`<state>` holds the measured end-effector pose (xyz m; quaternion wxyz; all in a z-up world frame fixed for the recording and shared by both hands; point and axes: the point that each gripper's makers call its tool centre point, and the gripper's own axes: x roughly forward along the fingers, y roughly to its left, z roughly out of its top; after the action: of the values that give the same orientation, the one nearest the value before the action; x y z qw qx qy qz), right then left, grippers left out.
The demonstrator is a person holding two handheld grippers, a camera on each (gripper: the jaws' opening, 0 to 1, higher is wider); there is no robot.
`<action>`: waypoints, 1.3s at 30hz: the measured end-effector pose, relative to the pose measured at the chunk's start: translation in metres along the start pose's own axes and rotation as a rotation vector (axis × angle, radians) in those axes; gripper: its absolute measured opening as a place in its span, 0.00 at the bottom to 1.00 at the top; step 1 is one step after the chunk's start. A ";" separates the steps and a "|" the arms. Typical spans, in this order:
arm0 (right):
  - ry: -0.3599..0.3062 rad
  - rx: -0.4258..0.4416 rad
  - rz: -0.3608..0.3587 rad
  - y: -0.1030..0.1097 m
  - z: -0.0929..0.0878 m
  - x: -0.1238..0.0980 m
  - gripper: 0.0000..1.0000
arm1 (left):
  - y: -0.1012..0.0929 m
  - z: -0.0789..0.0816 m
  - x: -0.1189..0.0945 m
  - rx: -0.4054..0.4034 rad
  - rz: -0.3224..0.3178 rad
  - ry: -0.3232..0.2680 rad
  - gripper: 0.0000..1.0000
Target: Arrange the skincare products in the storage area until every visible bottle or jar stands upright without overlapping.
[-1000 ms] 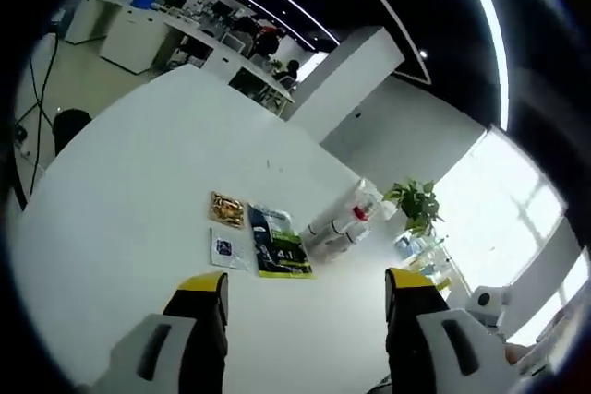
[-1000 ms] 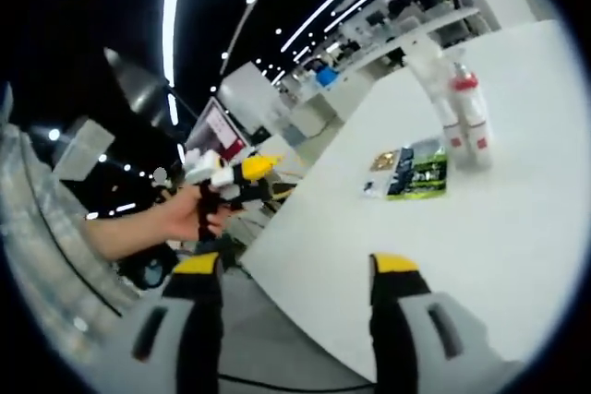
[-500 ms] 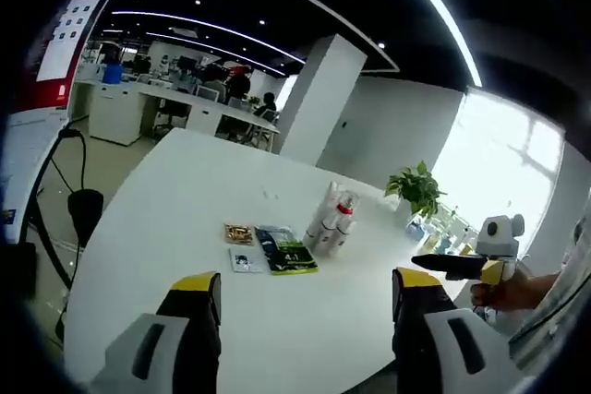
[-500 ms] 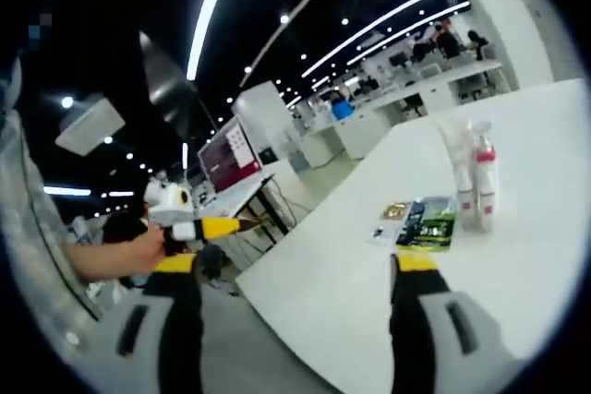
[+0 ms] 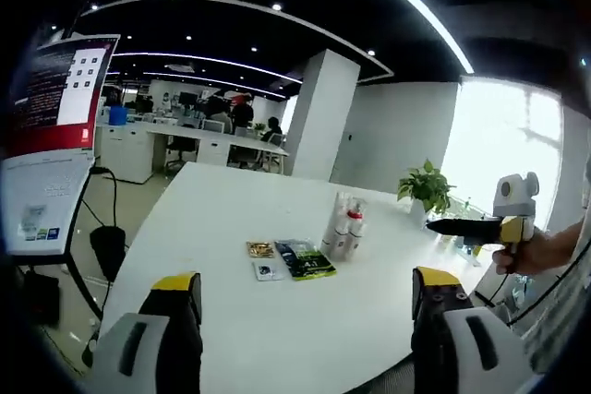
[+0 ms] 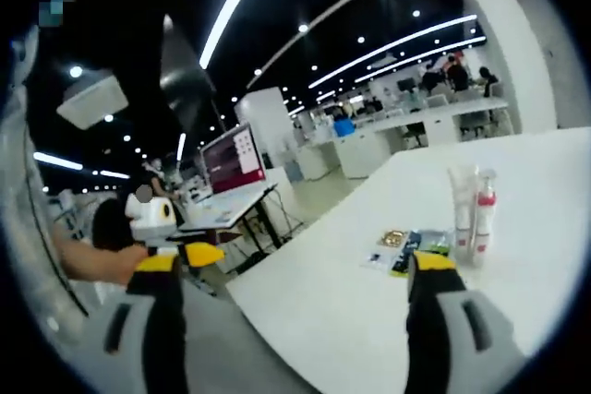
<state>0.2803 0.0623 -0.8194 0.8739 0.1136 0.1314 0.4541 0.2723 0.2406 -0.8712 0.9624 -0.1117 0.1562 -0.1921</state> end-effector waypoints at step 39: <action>-0.373 -0.044 -0.113 0.022 0.012 -0.004 0.99 | -0.021 0.038 -0.021 0.131 -0.129 -0.406 1.00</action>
<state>0.2650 0.0703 -0.8004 0.9094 0.1690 -0.0366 0.3782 0.2597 0.2357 -0.8248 0.9650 -0.0952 -0.0611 -0.2364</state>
